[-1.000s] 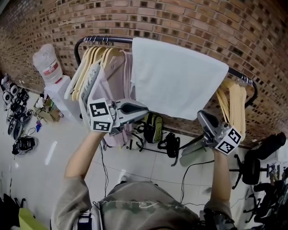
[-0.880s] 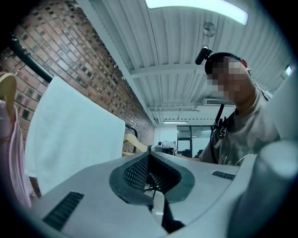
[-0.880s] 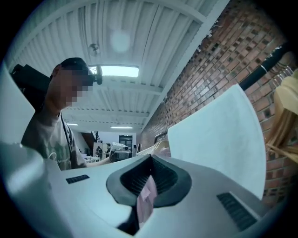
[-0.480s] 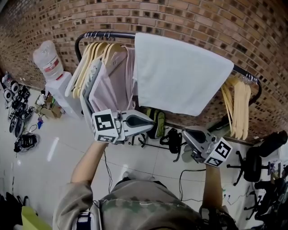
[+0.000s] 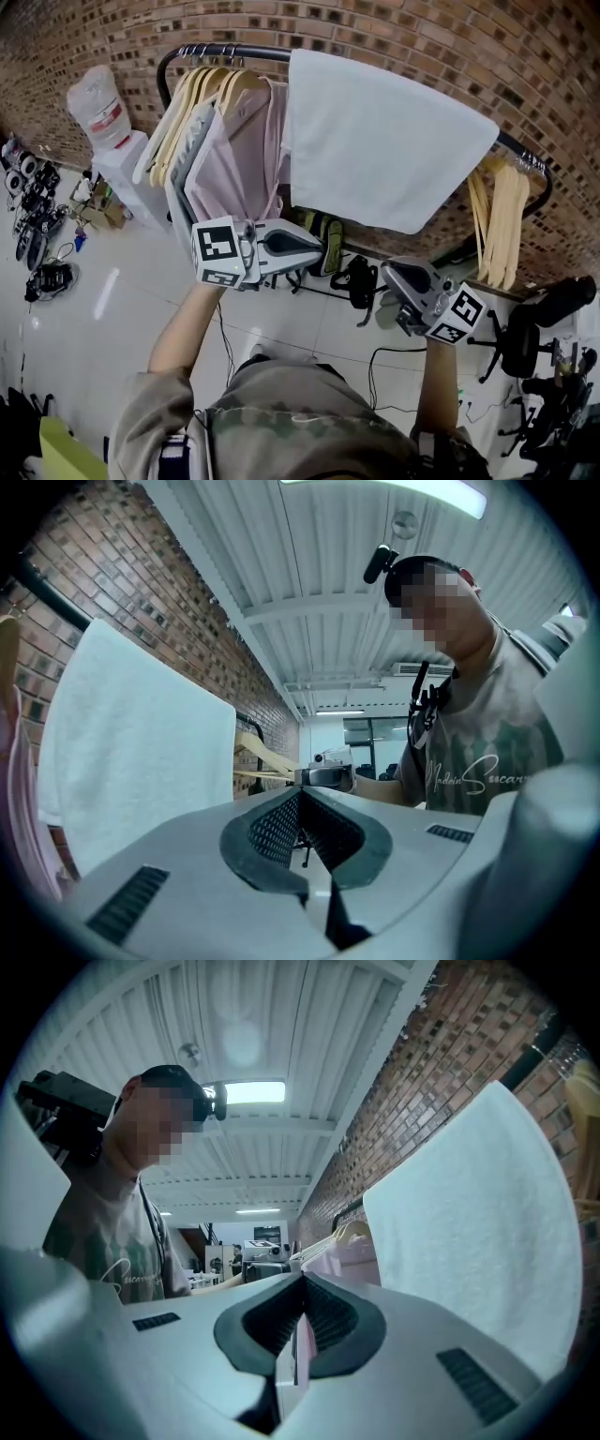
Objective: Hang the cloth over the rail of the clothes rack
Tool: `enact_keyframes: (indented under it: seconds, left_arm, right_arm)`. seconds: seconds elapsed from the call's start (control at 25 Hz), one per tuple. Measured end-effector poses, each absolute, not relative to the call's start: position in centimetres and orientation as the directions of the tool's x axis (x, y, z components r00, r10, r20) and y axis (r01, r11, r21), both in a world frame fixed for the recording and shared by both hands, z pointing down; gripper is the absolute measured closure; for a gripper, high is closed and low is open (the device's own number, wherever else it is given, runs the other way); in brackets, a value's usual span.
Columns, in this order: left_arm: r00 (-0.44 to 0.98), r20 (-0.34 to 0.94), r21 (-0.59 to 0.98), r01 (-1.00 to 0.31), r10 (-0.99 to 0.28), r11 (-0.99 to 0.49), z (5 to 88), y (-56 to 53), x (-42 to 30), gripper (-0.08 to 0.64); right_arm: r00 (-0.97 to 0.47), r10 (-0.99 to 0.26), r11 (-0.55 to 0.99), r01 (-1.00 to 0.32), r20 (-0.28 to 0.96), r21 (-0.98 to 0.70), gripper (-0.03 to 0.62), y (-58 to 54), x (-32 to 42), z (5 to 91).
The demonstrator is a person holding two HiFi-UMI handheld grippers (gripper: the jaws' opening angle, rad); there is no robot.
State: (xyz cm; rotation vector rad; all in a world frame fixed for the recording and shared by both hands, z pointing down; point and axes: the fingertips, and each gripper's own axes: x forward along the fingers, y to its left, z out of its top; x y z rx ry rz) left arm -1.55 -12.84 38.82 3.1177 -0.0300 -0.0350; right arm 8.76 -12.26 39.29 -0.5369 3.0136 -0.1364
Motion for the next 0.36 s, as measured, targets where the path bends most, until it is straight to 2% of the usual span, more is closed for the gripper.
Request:
enact_keyframes:
  seconds: [0.36]
  left_arm:
    - [1.0, -0.011, 0.037, -0.003, -0.003, -0.999, 39.6, -13.3, -1.6, 0.554]
  right_arm:
    - [-0.942, -0.332, 0.941, -0.328, -0.052, -0.083, 0.583, -13.1, 7.2, 39.4]
